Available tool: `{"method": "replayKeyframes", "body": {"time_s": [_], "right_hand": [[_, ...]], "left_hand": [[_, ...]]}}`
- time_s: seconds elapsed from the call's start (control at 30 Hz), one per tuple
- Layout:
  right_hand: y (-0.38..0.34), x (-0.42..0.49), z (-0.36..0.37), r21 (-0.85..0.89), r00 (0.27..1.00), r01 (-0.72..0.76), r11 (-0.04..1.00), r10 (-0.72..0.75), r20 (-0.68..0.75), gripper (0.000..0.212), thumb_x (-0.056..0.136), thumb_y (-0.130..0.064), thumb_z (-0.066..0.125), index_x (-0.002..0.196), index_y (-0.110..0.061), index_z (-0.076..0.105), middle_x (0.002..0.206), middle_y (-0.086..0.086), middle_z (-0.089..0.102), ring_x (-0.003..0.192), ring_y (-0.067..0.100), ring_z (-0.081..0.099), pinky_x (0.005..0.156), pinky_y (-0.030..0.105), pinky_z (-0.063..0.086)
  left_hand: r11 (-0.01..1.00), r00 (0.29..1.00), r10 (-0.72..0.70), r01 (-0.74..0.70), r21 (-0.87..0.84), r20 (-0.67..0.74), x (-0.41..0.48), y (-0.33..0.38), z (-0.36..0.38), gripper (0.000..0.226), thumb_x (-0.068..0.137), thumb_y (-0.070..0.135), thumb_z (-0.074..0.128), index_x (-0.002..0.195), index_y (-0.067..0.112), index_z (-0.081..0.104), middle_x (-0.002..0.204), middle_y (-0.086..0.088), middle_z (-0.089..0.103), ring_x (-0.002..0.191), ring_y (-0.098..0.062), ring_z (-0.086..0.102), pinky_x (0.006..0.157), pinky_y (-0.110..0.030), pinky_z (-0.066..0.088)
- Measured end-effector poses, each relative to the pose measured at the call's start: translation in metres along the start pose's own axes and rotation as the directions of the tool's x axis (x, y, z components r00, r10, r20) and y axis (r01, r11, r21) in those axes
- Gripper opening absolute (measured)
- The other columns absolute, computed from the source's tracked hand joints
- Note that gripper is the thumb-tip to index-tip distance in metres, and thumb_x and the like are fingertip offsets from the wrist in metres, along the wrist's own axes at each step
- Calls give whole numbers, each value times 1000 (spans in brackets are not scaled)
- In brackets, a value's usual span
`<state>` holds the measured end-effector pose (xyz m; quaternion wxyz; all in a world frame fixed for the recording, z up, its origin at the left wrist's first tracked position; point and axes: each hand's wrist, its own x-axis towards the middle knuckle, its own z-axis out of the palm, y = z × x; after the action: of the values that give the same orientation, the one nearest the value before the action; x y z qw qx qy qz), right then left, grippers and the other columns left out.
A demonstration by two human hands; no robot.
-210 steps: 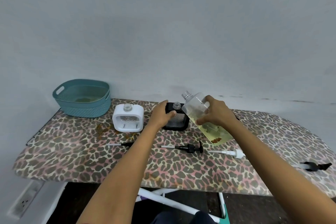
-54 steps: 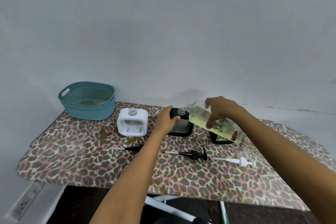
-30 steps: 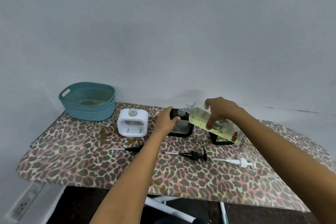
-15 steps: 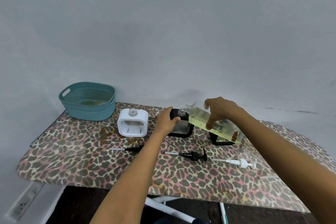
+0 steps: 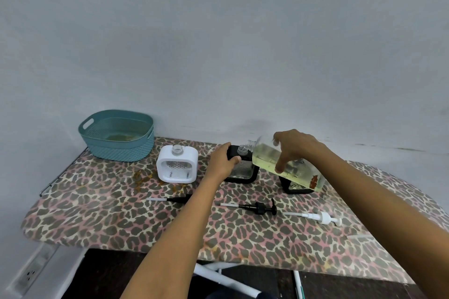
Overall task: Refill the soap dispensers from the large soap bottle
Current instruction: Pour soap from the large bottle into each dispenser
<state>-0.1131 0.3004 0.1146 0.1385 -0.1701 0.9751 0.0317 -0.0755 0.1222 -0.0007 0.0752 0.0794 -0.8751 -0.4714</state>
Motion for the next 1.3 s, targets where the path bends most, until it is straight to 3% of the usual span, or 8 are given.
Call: {"method": "replayKeyframes", "body": {"time_s": [0.83, 1.0, 1.13, 1.3], "right_hand": [[-1, 1, -2, -28, 1000, -13, 1000, 13, 11, 84, 57, -39, 87, 128, -20, 47, 101, -5, 57, 66, 11, 56, 57, 24, 41], [-1, 2, -1, -42, 1000, -7, 999, 7, 12, 84, 57, -39, 87, 128, -19, 48, 110, -3, 59, 75, 15, 57, 63, 27, 44], [-1, 0, -1, -45, 1000, -3, 999, 4, 12, 83, 58, -38, 87, 129, -18, 47, 112, -2, 59, 72, 15, 56, 64, 27, 45], [-2, -1, -2, -46, 1000, -13, 999, 13, 15, 84, 58, -38, 87, 129, -19, 47, 100, -5, 55, 72, 15, 56, 60, 25, 43]], "left_hand": [[1000, 1000, -6, 6, 13, 3, 1, -2, 1, 61, 90, 24, 60, 142, 7, 34, 140, -11, 44, 129, -24, 41, 104, -31, 33], [1000, 1000, -13, 13, 3, 9, 1, -3, 1, 62, 90, 25, 60, 143, 7, 33, 142, -11, 43, 130, -25, 41, 106, -33, 33], [1000, 1000, -8, 8, 8, 3, 2, -3, 1, 60, 90, 24, 61, 141, 7, 35, 138, -11, 46, 126, -24, 44, 99, -26, 34], [1000, 1000, -2, 2, 8, 2, 1, -2, 0, 60, 91, 24, 59, 142, 7, 34, 140, -11, 44, 128, -24, 42, 102, -28, 34]]}}
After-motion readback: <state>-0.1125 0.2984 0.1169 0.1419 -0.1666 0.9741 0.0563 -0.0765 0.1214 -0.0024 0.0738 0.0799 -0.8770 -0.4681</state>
